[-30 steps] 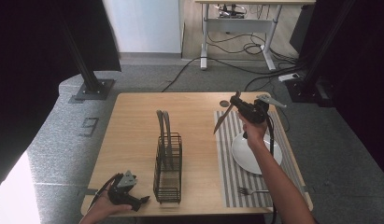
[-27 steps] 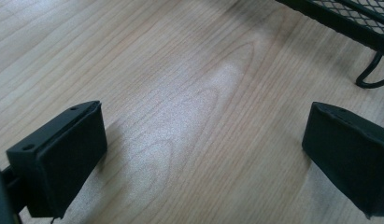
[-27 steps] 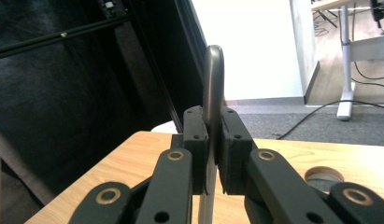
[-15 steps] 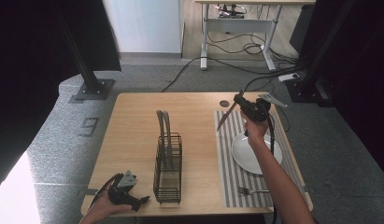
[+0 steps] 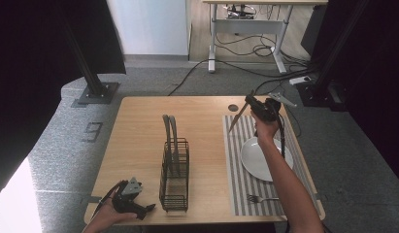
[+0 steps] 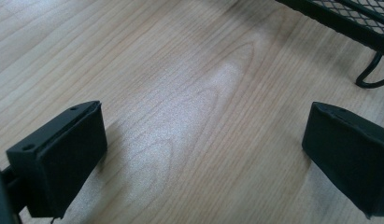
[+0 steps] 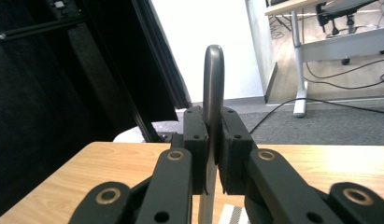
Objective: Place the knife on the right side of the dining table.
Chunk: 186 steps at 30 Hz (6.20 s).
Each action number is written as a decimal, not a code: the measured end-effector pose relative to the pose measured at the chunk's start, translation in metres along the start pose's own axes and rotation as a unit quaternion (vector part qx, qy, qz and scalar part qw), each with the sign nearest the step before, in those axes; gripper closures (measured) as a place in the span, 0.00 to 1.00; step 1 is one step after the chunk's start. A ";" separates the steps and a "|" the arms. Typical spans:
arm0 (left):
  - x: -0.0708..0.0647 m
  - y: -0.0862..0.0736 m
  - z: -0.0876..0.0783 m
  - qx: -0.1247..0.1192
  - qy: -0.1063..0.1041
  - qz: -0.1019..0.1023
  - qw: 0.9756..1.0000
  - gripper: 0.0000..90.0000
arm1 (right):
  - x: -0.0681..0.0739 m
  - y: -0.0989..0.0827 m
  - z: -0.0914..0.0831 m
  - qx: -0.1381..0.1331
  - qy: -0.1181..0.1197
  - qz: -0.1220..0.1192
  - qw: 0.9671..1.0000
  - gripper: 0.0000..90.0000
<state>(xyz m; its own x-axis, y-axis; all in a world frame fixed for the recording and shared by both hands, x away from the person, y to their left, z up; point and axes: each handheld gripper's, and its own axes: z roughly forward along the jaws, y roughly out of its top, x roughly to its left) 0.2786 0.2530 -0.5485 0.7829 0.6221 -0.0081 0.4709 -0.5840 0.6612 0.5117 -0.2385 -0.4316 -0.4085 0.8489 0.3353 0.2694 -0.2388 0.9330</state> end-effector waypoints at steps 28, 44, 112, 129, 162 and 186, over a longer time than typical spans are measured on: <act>0.000 0.000 0.000 0.000 0.000 0.000 1.000 0.00 | -0.019 -0.011 0.006 -0.004 -0.037 0.012 0.999 0.92; 0.000 0.000 0.000 0.000 0.000 0.000 1.000 0.00 | -0.036 -0.012 -0.018 0.025 -0.047 0.020 0.998 0.90; 0.000 0.000 0.000 0.000 0.000 0.000 1.000 0.00 | -0.106 -0.039 -0.039 0.094 -0.124 0.082 0.984 0.71; 0.000 0.000 0.000 0.000 0.000 0.000 1.000 0.00 | -0.119 -0.047 -0.039 0.115 -0.130 0.103 0.979 0.66; -0.001 0.000 0.000 0.000 0.002 -0.002 1.000 0.00 | -0.144 -0.065 -0.032 0.153 -0.161 0.141 0.965 0.52; -0.001 0.000 0.000 0.000 0.002 -0.002 1.000 0.00 | -0.155 -0.074 -0.029 0.183 -0.185 0.164 0.951 0.44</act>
<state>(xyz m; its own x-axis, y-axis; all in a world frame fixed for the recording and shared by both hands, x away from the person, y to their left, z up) 0.2781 0.2527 -0.5486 0.7793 0.6266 -0.0080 0.4739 -0.5809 0.6618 0.5296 -0.3663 -0.5489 0.0664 0.8811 0.4682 0.6434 -0.3965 0.6549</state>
